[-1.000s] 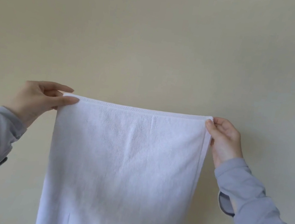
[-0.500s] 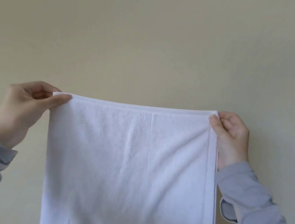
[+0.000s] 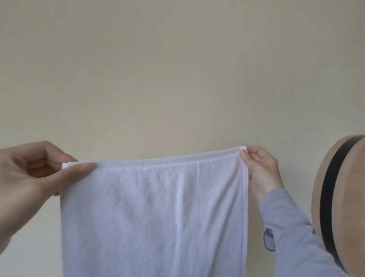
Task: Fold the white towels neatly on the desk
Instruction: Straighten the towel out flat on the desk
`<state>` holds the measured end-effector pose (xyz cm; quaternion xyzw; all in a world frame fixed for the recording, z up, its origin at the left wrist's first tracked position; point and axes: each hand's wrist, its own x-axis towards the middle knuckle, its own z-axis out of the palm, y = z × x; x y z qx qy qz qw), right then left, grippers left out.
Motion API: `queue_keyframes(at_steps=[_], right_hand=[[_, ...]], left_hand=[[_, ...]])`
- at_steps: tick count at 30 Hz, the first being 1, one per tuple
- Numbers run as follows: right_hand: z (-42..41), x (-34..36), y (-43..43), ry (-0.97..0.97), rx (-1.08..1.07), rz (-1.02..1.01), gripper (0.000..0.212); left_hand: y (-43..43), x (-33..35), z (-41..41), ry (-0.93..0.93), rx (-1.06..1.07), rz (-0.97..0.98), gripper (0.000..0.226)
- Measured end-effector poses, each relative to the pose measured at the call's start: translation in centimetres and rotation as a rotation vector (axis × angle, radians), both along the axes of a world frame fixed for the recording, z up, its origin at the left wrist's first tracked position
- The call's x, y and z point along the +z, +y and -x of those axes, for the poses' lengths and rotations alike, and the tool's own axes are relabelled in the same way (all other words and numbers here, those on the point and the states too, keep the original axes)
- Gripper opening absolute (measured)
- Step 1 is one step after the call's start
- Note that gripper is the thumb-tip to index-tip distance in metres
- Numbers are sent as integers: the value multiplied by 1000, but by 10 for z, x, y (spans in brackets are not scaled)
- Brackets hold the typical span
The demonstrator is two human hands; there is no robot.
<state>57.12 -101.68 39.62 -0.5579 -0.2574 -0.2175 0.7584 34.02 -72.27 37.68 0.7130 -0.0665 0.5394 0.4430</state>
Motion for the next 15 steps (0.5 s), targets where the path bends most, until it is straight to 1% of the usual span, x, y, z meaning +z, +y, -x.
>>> queue_keyframes(at_steps=[2, 5, 8, 11, 13, 15], right_hand=[[-5, 12, 1, -21, 12, 19, 5], [-8, 29, 16, -93, 6, 35, 13], [-7, 23, 50, -131, 2, 106, 18], [-11, -22, 101, -106, 40, 254, 21], [-15, -71, 131, -60, 74, 332, 20], [-16, -132, 162, 14, 115, 401, 19]], left_hand=[[-16, -9, 4, -4, -24, -18, 40], [-27, -24, 18, 10, -65, -22, 43], [-18, -54, 35, 75, -53, 34, 41], [0, -108, 50, 190, 8, 177, 30], [8, -147, 59, 259, 31, 304, 22], [15, -191, 69, 345, 70, 389, 20]])
